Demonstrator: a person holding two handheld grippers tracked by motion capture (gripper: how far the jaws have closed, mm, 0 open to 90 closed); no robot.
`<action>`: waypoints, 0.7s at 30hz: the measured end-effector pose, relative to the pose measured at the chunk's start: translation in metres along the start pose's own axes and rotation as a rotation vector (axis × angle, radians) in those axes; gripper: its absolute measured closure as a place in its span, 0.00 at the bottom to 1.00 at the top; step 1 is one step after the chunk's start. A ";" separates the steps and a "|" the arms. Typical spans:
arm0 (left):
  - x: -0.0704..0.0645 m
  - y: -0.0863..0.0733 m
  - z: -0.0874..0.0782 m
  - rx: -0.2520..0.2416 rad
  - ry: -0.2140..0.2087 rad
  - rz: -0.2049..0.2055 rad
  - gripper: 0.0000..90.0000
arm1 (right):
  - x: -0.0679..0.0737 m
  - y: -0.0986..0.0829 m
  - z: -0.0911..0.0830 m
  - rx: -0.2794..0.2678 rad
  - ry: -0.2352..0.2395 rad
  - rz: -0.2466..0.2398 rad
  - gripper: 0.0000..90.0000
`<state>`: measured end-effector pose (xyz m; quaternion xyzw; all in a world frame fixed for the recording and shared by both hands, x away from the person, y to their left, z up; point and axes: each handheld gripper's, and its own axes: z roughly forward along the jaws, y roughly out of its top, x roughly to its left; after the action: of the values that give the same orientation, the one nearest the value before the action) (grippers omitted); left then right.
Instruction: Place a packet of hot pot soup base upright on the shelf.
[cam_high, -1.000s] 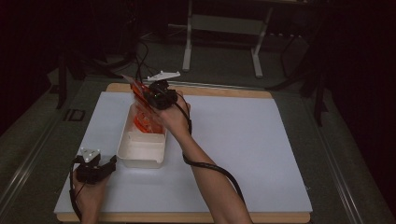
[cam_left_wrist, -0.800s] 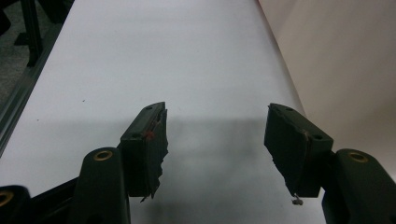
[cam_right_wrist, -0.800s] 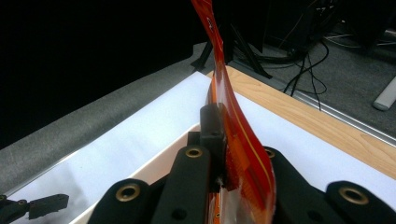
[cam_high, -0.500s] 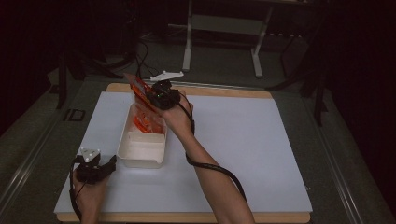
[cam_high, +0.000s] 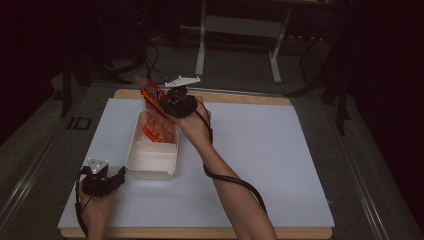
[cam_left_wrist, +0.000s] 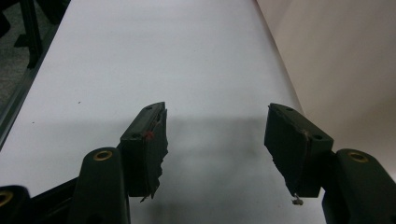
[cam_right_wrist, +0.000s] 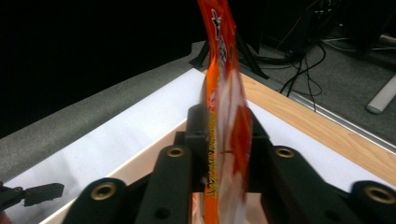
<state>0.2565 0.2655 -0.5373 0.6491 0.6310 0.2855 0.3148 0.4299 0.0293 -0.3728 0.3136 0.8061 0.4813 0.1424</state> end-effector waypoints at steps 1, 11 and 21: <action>0.000 0.000 0.000 0.000 0.000 0.000 0.44 | 0.000 0.000 0.000 0.000 0.000 0.000 0.85; -0.001 0.000 0.000 0.003 0.000 0.002 0.44 | -0.004 0.000 -0.013 -0.015 0.032 -0.001 0.71; -0.001 0.000 0.001 0.005 0.002 0.003 0.44 | -0.005 -0.007 -0.025 -0.039 0.063 -0.017 0.63</action>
<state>0.2570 0.2644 -0.5378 0.6505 0.6310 0.2851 0.3122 0.4184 0.0066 -0.3668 0.2888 0.8033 0.5051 0.1272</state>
